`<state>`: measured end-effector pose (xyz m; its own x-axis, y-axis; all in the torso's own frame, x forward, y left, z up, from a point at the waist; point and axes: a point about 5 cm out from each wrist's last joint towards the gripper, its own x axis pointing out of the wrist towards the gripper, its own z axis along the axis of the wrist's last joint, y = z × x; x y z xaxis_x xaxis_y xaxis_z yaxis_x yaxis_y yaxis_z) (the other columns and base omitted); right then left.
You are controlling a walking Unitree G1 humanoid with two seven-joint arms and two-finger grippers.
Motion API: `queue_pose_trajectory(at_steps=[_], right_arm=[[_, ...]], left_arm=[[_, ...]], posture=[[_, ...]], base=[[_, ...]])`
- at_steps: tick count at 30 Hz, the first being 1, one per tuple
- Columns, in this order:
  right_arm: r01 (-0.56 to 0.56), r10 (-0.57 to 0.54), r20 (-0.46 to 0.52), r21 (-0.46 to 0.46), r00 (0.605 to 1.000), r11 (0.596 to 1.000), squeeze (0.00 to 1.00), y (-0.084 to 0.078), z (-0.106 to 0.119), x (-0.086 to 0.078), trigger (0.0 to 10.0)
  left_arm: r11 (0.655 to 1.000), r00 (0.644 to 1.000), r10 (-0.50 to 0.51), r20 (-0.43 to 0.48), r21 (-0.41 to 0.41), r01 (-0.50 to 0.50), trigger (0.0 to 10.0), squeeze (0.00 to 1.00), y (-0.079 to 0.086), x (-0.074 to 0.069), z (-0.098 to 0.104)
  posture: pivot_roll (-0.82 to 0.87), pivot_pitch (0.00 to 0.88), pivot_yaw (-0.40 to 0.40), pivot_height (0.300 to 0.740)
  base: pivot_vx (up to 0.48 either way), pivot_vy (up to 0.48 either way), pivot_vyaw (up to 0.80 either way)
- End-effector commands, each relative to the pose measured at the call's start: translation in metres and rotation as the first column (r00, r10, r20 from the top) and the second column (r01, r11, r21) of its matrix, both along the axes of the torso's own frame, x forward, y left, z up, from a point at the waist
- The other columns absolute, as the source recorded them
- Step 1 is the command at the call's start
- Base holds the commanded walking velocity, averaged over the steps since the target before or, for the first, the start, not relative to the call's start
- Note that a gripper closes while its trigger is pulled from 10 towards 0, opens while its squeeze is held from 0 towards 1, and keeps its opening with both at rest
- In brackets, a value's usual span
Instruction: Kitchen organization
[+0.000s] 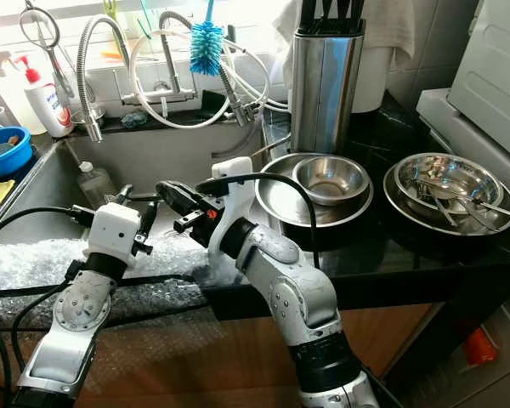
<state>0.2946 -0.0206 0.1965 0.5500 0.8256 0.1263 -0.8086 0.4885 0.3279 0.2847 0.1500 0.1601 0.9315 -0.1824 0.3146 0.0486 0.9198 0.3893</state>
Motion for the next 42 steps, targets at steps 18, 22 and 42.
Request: queue_pose_trajectory(at_steps=[18, 22, 42], right_arm=[[0.016, -0.016, 0.010, 0.013, 1.000, 1.000, 0.87, 0.000, 0.003, 0.000, 10.0], [0.022, -0.022, 0.012, 0.017, 1.000, 1.000, 1.00, 0.000, 0.004, 0.001, 10.0], [0.479, -0.515, 0.133, 0.229, 0.847, 0.848, 0.00, -0.048, 0.050, 0.035, 10.0]], left_arm=[[0.999, 0.999, 0.038, 0.002, 0.018, -0.038, 0.0, 0.00, 0.006, 0.003, 0.002], [0.999, 0.999, 0.042, 0.002, 0.019, -0.042, 0.0, 0.00, 0.006, 0.003, 0.002], [0.998, 0.998, 0.067, 0.015, 0.006, -0.067, 0.0, 0.00, 0.008, 0.005, 0.003]], posture=[[-0.05, 0.000, 0.094, 0.740], [-0.05, 0.000, 0.095, 0.740], [-0.05, 0.000, 0.097, 0.740]], base=[[0.000, 0.000, 0.00], [0.000, 0.000, 0.00], [0.000, 0.000, 0.00]])
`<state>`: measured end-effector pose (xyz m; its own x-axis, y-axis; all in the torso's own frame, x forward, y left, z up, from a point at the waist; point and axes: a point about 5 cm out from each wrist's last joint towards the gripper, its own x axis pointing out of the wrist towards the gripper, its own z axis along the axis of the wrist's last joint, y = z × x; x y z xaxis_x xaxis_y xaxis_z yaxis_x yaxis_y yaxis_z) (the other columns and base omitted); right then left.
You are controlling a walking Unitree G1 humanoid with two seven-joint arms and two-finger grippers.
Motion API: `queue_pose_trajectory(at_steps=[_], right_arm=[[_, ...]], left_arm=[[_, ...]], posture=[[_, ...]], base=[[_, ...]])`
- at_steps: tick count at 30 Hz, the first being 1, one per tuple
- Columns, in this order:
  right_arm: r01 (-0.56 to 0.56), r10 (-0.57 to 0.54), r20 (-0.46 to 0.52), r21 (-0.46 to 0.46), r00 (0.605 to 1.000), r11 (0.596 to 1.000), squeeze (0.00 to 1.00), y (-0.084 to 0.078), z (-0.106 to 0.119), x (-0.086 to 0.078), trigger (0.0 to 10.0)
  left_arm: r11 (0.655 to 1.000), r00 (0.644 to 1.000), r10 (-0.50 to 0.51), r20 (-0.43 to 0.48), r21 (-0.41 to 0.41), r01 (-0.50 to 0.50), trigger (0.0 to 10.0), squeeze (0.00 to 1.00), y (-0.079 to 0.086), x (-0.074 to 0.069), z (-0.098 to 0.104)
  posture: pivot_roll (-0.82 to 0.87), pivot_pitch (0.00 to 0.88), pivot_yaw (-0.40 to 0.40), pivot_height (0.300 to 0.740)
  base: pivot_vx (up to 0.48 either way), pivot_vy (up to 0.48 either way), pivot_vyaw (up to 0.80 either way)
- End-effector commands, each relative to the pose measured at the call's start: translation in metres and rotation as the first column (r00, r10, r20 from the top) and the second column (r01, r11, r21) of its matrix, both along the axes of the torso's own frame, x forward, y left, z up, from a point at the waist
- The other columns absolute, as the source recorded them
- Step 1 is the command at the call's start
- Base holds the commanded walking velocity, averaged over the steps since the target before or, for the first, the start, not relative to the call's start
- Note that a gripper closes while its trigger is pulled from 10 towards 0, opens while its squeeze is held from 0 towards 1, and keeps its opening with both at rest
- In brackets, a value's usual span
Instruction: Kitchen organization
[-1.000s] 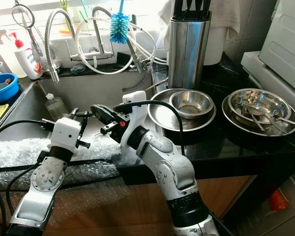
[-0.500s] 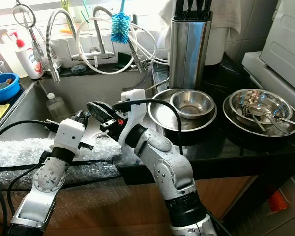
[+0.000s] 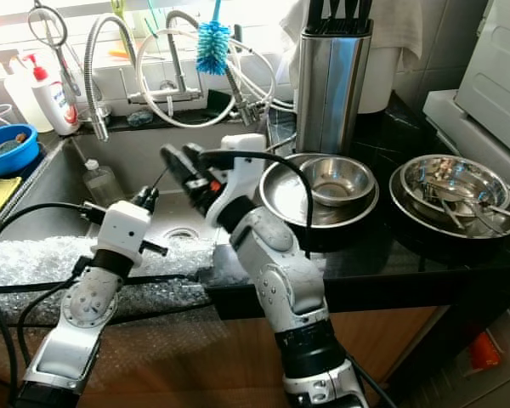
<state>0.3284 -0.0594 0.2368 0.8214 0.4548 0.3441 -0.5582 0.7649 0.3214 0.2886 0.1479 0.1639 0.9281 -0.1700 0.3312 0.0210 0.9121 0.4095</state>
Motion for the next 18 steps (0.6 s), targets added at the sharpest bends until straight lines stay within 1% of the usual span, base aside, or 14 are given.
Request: queue_pose_trajectory(at_steps=[1, 3, 10, 11, 12, 13, 15, 16, 17, 18], right_arm=[[0.055, -0.056, 0.035, 0.025, 0.998, 0.998, 0.00, -0.009, 0.009, 0.001, 10.0], [0.070, -0.074, 0.055, 0.073, 0.996, 0.995, 0.00, -0.012, 0.015, -0.001, 10.0], [0.079, -0.087, 0.074, 0.102, 0.993, 0.992, 0.00, -0.012, 0.021, -0.001, 10.0], [0.096, -0.104, 0.080, 0.097, 0.991, 0.991, 0.00, -0.013, 0.021, -0.001, 10.0], [0.129, -0.135, 0.089, 0.069, 0.987, 0.989, 0.00, -0.014, 0.018, -0.002, 10.0], [0.152, -0.156, 0.096, 0.049, 0.983, 0.987, 0.00, -0.016, 0.016, -0.002, 10.0], [0.189, -0.184, 0.127, -0.032, 0.975, 0.981, 0.00, -0.016, 0.010, -0.004, 10.0], [0.189, -0.184, 0.127, -0.032, 0.975, 0.981, 0.00, -0.016, 0.010, -0.004, 10.0], [0.206, -0.193, 0.148, -0.077, 0.970, 0.976, 0.00, -0.016, 0.005, -0.007, 10.0], [0.232, -0.203, 0.184, -0.150, 0.962, 0.961, 0.00, -0.016, -0.004, -0.014, 10.0]], left_arm=[[0.999, 0.999, 0.046, -0.007, -0.015, -0.046, 0.0, 0.00, 0.010, 0.001, 0.000], [0.999, 0.999, 0.044, -0.008, -0.016, -0.044, 0.0, 0.00, 0.010, 0.001, -0.001], [0.999, 0.999, 0.044, -0.008, -0.016, -0.044, 0.0, 0.00, 0.009, 0.001, -0.001], [0.998, 0.999, 0.052, -0.008, -0.020, -0.052, 0.0, 0.00, 0.010, 0.001, -0.001], [0.997, 0.998, 0.064, -0.006, -0.040, -0.064, 3.8, 0.00, 0.011, 0.002, -0.001], [0.996, 0.997, 0.073, -0.005, -0.055, -0.073, 9.7, 0.00, 0.012, 0.002, -0.001], [0.990, 0.996, 0.088, -0.004, -0.114, -0.088, 9.7, 0.00, 0.015, 0.003, 0.000], [0.990, 0.996, 0.088, -0.004, -0.114, -0.088, 9.7, 0.00, 0.015, 0.003, 0.000], [0.980, 0.994, 0.107, -0.011, -0.166, -0.108, 10.0, 0.00, 0.019, 0.004, 0.001], [0.953, 0.988, 0.148, -0.033, -0.264, -0.152, 10.0, 0.00, 0.027, 0.007, -0.001]], posture=[[-0.05, 0.000, 0.097, 0.740], [-0.05, 0.000, 0.096, 0.740], [-0.05, 0.000, 0.096, 0.740], [-0.05, 0.000, 0.094, 0.740], [-0.05, 0.000, 0.094, 0.740], [-0.05, 0.000, 0.094, 0.740], [-0.05, 0.000, 0.095, 0.740], [-0.05, 0.000, 0.095, 0.740], [-0.06, 0.000, 0.097, 0.740], [-0.06, 0.000, 0.099, 0.740]], base=[[0.000, 0.000, 0.00], [0.000, 0.000, 0.00], [0.000, 0.000, 0.00], [0.000, 0.000, 0.00], [0.000, 0.000, 0.00], [0.000, 0.000, 0.00], [0.000, 0.000, 0.00], [0.000, 0.000, 0.00], [0.000, 0.000, 0.00], [0.000, 0.000, 0.00]])
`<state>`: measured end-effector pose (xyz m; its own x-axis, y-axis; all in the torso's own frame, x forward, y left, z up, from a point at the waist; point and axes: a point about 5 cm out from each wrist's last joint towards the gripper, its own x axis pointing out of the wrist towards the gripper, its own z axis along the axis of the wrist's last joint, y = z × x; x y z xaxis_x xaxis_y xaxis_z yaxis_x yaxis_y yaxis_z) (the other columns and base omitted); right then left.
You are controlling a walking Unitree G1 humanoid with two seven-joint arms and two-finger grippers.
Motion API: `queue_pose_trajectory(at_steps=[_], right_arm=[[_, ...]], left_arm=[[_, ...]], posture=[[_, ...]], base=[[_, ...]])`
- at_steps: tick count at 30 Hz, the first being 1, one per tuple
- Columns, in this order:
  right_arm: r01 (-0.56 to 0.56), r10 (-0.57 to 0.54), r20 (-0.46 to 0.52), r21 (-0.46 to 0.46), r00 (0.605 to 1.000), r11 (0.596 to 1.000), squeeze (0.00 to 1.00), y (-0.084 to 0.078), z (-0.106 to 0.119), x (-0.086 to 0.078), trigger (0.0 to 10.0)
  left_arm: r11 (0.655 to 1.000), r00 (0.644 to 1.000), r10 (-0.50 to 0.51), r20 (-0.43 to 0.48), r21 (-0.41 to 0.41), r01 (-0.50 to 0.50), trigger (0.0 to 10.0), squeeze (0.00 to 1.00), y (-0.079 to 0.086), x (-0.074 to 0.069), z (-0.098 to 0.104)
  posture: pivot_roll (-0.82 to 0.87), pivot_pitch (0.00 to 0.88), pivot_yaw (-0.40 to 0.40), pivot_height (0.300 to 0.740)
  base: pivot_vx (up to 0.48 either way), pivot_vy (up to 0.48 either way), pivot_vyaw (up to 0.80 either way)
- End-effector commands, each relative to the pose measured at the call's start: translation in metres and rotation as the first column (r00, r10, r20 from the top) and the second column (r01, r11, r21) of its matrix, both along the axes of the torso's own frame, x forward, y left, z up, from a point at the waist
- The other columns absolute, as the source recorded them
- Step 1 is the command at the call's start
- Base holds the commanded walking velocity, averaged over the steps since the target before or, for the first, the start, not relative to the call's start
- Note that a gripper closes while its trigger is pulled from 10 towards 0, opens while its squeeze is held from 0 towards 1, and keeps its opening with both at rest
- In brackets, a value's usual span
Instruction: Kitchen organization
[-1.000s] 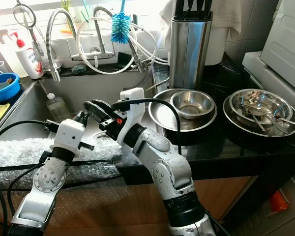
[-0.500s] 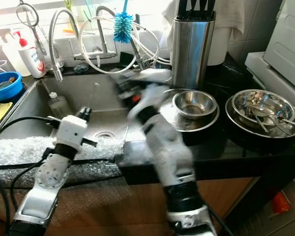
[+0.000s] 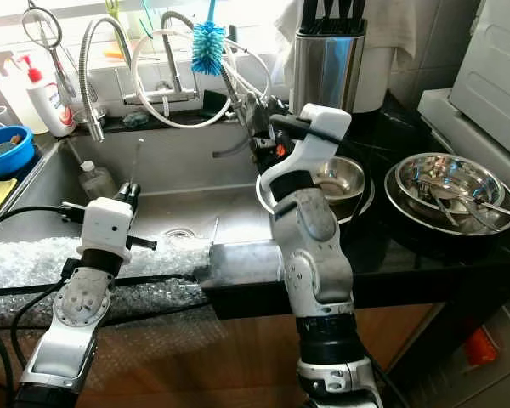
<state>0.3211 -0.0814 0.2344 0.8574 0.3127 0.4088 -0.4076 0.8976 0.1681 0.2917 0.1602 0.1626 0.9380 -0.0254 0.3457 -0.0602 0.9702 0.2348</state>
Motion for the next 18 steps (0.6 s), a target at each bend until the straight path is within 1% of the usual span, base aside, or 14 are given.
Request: queue_pose_trajectory(at_steps=[1, 2, 6, 7, 10, 13, 14, 15, 17, 18], right_arm=[[0.008, -0.005, 0.035, -0.065, 0.999, 0.998, 0.00, 0.006, -0.002, -0.007, 10.0], [0.021, -0.017, 0.042, -0.099, 0.999, 0.995, 0.00, 0.004, -0.007, -0.012, 10.0], [0.052, -0.045, 0.044, -0.166, 0.998, 0.985, 0.00, -0.002, -0.025, -0.026, 10.0], [0.056, -0.049, 0.043, -0.183, 0.998, 0.982, 0.00, -0.003, -0.029, -0.029, 10.0], [0.064, -0.056, 0.046, -0.201, 0.997, 0.978, 0.00, -0.004, -0.033, -0.032, 10.0], [0.081, -0.073, 0.043, -0.236, 0.996, 0.968, 0.00, -0.009, -0.044, -0.041, 10.0], [0.105, -0.098, 0.041, -0.267, 0.994, 0.958, 0.00, -0.013, -0.053, -0.047, 10.0], [0.105, -0.098, 0.041, -0.267, 0.994, 0.958, 0.00, -0.013, -0.053, -0.047, 10.0], [0.142, -0.127, 0.064, -0.339, 0.990, 0.930, 0.00, -0.017, -0.061, -0.053, 10.0], [0.178, -0.165, 0.066, -0.359, 0.984, 0.916, 0.00, -0.023, -0.066, -0.059, 10.0]], left_arm=[[0.994, 0.998, 0.064, -0.014, -0.084, -0.065, 10.0, 0.00, 0.015, 0.004, 0.000], [0.988, 0.996, 0.087, -0.024, -0.129, -0.090, 10.0, 0.00, 0.020, 0.005, -0.002], [0.960, 0.989, 0.137, -0.048, -0.239, -0.144, 10.0, 0.00, 0.032, 0.007, -0.006], [0.955, 0.988, 0.142, -0.052, -0.254, -0.151, 10.0, 0.00, 0.033, 0.007, -0.007], [0.950, 0.987, 0.148, -0.056, -0.269, -0.158, 10.0, 0.00, 0.034, 0.007, -0.008], [0.937, 0.989, 0.137, -0.064, -0.314, -0.150, 10.0, 0.00, 0.034, 0.009, -0.010], [0.929, 0.990, 0.124, -0.064, -0.343, -0.139, 10.0, 0.00, 0.034, 0.011, -0.011], [0.929, 0.990, 0.124, -0.064, -0.343, -0.139, 10.0, 0.00, 0.034, 0.011, -0.011], [0.915, 0.991, 0.115, -0.064, -0.381, -0.131, 10.0, 0.00, 0.034, 0.014, -0.011], [0.901, 0.993, 0.101, -0.060, -0.418, -0.117, 10.0, 0.00, 0.033, 0.016, -0.011]], posture=[[-0.06, 0.000, 0.099, 0.740], [-0.06, 0.000, 0.100, 0.740], [-0.07, 0.000, 0.103, 0.740], [-0.07, 0.000, 0.104, 0.740], [-0.07, 0.000, 0.105, 0.740], [-0.08, 0.000, 0.107, 0.740], [-0.08, 0.000, 0.111, 0.740], [-0.08, 0.000, 0.111, 0.740], [-0.09, 0.000, 0.114, 0.740], [-0.09, 0.000, 0.116, 0.740]], base=[[0.000, 0.000, 0.00], [0.000, 0.000, 0.00], [0.000, 0.000, 0.00], [0.000, 0.000, 0.00], [0.000, 0.000, 0.00], [0.000, 0.000, 0.00], [0.000, 0.000, 0.00], [0.000, 0.000, 0.00], [0.000, 0.000, 0.00], [0.000, 0.000, 0.00]])
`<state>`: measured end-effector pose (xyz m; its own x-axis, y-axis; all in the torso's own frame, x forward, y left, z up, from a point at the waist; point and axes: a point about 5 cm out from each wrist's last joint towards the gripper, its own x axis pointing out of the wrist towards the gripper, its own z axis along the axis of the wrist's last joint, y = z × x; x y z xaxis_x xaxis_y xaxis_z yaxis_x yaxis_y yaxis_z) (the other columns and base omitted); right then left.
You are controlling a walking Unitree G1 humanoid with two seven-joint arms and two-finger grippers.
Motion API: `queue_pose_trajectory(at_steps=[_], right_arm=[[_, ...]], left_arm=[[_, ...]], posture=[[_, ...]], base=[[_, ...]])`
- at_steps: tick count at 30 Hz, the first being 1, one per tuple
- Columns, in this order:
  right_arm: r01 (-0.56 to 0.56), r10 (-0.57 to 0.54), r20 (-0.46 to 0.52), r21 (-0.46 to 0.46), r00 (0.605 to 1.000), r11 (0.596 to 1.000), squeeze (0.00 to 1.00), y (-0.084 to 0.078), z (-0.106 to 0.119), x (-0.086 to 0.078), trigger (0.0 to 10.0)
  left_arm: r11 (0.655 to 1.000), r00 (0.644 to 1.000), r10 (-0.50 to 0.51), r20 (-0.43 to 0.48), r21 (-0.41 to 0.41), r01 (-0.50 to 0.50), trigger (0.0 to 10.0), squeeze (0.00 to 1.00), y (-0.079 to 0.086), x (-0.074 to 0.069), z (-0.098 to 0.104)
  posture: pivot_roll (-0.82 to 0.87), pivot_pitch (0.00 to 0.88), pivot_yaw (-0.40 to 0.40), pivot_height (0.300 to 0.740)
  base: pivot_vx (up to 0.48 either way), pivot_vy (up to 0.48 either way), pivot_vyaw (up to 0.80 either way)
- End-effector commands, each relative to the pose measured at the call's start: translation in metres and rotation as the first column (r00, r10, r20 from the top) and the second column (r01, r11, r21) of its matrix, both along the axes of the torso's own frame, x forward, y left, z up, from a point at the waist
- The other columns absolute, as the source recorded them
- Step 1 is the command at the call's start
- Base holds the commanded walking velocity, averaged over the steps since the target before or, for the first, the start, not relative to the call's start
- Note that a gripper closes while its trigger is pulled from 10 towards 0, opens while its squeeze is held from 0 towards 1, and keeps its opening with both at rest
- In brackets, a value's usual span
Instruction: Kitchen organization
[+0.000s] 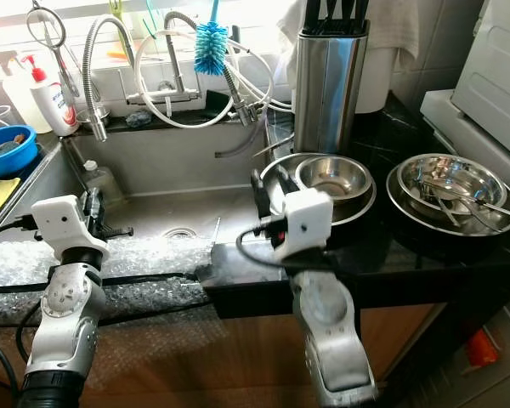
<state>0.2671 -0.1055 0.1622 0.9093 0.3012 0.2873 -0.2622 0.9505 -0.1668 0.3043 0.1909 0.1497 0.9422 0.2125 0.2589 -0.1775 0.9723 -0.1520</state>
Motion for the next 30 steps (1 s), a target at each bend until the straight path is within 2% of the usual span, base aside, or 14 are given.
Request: queue_pose_trajectory(at_steps=[1, 4, 5, 8, 12, 17, 19, 24, 30], right_arm=[[0.013, -0.013, 0.047, -0.014, 0.999, 1.000, 0.00, 0.001, 0.006, -0.005, 10.0], [0.034, -0.025, 0.079, -0.106, 0.997, 0.994, 0.00, -0.001, 0.000, -0.011, 10.0], [0.038, -0.030, 0.073, -0.109, 0.997, 0.993, 0.00, -0.002, -0.004, -0.013, 10.0], [0.047, -0.040, 0.059, -0.111, 0.997, 0.993, 0.00, -0.003, -0.009, -0.017, 10.0], [0.034, -0.024, 0.067, -0.157, 0.997, 0.987, 0.00, 0.000, -0.016, -0.026, 10.0], [0.043, -0.029, 0.077, -0.182, 0.997, 0.982, 0.00, 0.002, -0.021, -0.035, 10.0], [0.046, -0.031, 0.081, -0.192, 0.996, 0.980, 0.00, 0.002, -0.022, -0.036, 10.0], [0.046, -0.030, 0.085, -0.194, 0.996, 0.980, 0.00, 0.004, -0.024, -0.039, 10.0], [0.048, -0.031, 0.089, -0.197, 0.996, 0.979, 0.00, 0.007, -0.025, -0.042, 10.0]], left_arm=[[0.999, 1.000, -0.004, 0.018, -0.035, 0.004, 10.0, 0.00, 0.002, 0.003, 0.002], [0.995, 0.999, -0.023, 0.038, -0.097, 0.026, 10.0, 0.00, 0.000, 0.007, 0.005], [0.991, 0.998, -0.033, 0.053, -0.129, 0.040, 10.0, 0.00, -0.001, 0.010, 0.007], [0.985, 0.996, -0.052, 0.074, -0.162, 0.063, 10.0, 0.00, -0.003, 0.014, 0.011], [0.980, 0.994, -0.086, 0.072, -0.172, 0.097, 10.0, 0.00, -0.008, 0.025, 0.013], [0.983, 0.993, -0.121, -0.015, -0.143, 0.117, 10.0, 0.00, -0.007, 0.035, -0.002], [0.983, 0.992, -0.123, -0.022, -0.143, 0.118, 10.0, 0.00, -0.006, 0.036, -0.004], [0.987, 0.989, -0.116, -0.095, -0.125, 0.104, 10.0, 0.00, 0.002, 0.043, -0.017], [0.983, 0.984, -0.115, -0.134, -0.156, 0.093, 10.0, 0.00, 0.005, 0.043, -0.027]], posture=[[-0.09, 0.000, 0.116, 0.740], [-0.10, 0.000, 0.118, 0.740], [-0.09, 0.000, 0.118, 0.740], [-0.09, 0.000, 0.119, 0.740], [-0.11, 0.000, 0.129, 0.740], [-0.14, 0.000, 0.157, 0.740], [-0.14, 0.000, 0.157, 0.740], [-0.16, 0.000, 0.168, 0.740], [-0.16, 0.000, 0.171, 0.740]], base=[[0.000, 0.000, 0.00], [0.000, 0.000, 0.00], [0.000, 0.000, 0.00], [0.000, 0.000, 0.00], [0.000, 0.000, 0.00], [0.000, 0.000, 0.00], [0.000, 0.000, 0.00], [0.000, 0.000, 0.00], [0.000, 0.000, 0.00]])
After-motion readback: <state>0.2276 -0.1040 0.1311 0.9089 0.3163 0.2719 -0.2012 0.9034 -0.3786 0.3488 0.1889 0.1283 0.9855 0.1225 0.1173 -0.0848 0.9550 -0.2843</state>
